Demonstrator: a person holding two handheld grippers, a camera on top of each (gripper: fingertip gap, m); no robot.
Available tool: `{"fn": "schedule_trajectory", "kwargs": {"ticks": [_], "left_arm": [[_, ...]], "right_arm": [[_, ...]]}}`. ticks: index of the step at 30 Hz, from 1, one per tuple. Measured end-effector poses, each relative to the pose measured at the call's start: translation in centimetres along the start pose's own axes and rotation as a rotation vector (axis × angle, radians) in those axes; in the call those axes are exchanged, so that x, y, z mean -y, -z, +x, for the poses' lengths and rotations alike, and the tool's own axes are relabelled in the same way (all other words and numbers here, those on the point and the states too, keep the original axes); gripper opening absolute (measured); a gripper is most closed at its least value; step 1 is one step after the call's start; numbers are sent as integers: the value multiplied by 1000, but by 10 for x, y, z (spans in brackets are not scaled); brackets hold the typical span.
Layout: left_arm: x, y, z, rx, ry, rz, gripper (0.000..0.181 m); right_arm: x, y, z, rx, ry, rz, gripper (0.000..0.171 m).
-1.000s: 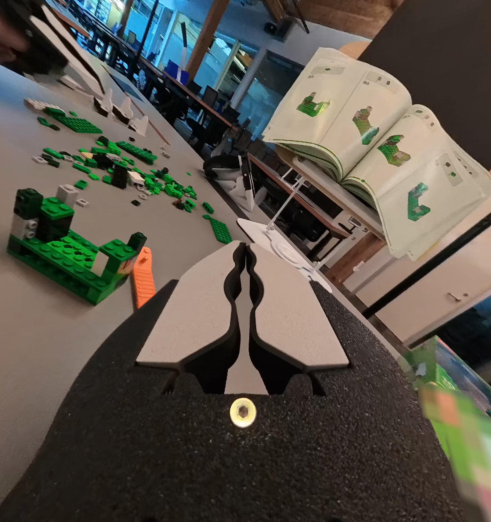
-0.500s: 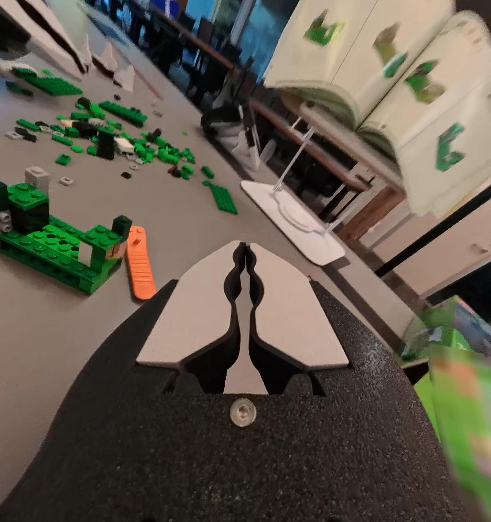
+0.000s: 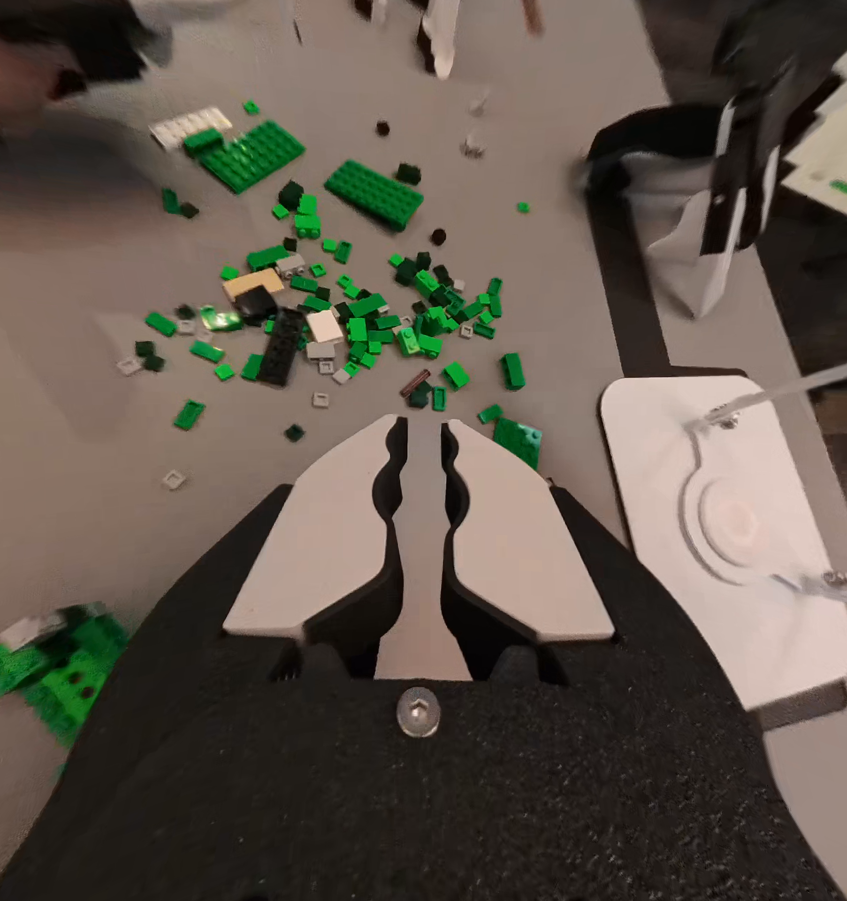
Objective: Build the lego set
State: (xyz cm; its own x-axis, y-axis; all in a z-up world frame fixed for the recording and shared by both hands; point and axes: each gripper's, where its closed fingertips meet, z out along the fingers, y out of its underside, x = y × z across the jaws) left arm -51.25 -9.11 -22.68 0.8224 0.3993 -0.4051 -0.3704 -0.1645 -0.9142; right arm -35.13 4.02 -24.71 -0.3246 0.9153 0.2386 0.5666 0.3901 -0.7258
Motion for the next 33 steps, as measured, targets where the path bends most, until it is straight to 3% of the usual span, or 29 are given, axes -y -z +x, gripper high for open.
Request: {"fn": "schedule_trajectory", "kwargs": {"ticks": [4,10,17,25,33], "left_arm": [[-6,-1,-16,20,132,2,7],[-7,1,-34,69,231,30,4],[-11,3,-51,94,385,64,3],[-11,4,-54,84,444,81,2],[-7,1,-43,39,405,81,0]], "right_arm": [[-9,-33,24,-17,128,-186,13],[-16,-68,34,43,104,-331,16],[6,-98,34,65,-133,-367,16],[-7,-101,48,32,-320,-518,17],[5,-109,56,62,-532,-438,19]]}}
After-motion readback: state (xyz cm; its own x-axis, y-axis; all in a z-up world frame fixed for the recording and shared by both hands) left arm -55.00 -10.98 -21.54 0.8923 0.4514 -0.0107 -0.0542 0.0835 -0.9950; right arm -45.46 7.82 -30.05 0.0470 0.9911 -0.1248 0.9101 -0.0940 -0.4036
